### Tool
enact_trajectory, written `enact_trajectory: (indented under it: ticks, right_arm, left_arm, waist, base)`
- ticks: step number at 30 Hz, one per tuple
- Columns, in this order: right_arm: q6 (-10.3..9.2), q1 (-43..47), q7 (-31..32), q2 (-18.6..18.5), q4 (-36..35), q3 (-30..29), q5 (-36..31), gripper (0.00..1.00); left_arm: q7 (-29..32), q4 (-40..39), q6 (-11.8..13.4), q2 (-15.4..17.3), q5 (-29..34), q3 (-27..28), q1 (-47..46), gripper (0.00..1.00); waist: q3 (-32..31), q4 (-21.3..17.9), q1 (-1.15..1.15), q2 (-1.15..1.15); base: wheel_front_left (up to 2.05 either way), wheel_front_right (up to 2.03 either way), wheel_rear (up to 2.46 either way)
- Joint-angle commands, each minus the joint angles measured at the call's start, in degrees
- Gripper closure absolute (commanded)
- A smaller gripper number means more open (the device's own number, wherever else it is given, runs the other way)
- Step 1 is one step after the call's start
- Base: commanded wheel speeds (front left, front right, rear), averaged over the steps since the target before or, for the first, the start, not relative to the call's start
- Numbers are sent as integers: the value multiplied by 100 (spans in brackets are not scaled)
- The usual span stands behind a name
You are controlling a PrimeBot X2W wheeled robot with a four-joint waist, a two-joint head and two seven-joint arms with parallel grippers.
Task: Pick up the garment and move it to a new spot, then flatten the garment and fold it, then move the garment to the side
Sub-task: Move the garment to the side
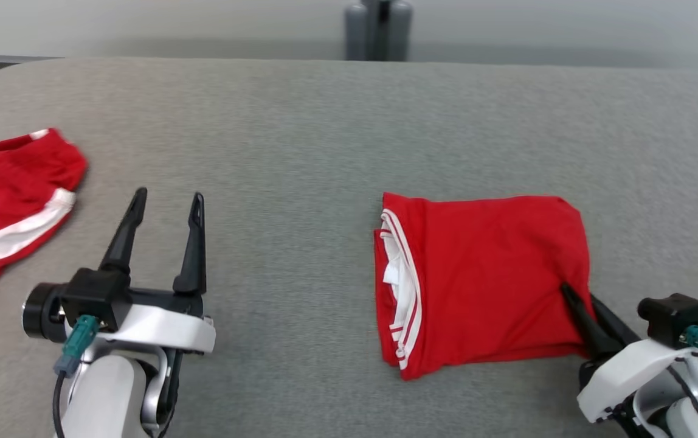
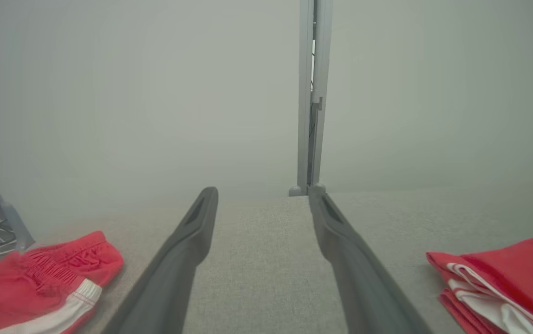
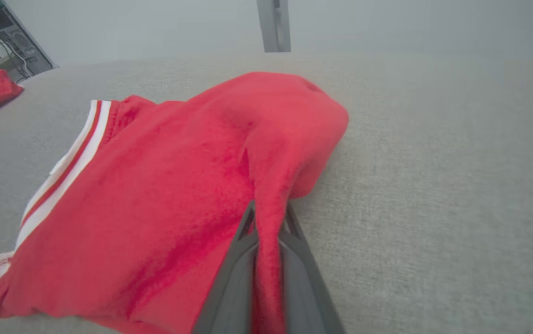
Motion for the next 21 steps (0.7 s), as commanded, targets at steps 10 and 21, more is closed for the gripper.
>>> enact_trajectory:
  ticks: [10,21]
  right_arm:
    - [0,-686,-532,-822,430,-36,-189,100]
    - [0,-2040,-1244,-1676,2056,-52,-516,100]
  left_arm:
    - [290,-485,-17,244,183,-116,-444,0]
    - [707,-852,-122,327,352,-395,-895,0]
  waist:
    - [707,-1247,0,0]
    - [1142,-1588,0,0]
  base:
    - [0,0,0]
    - [0,0,0]
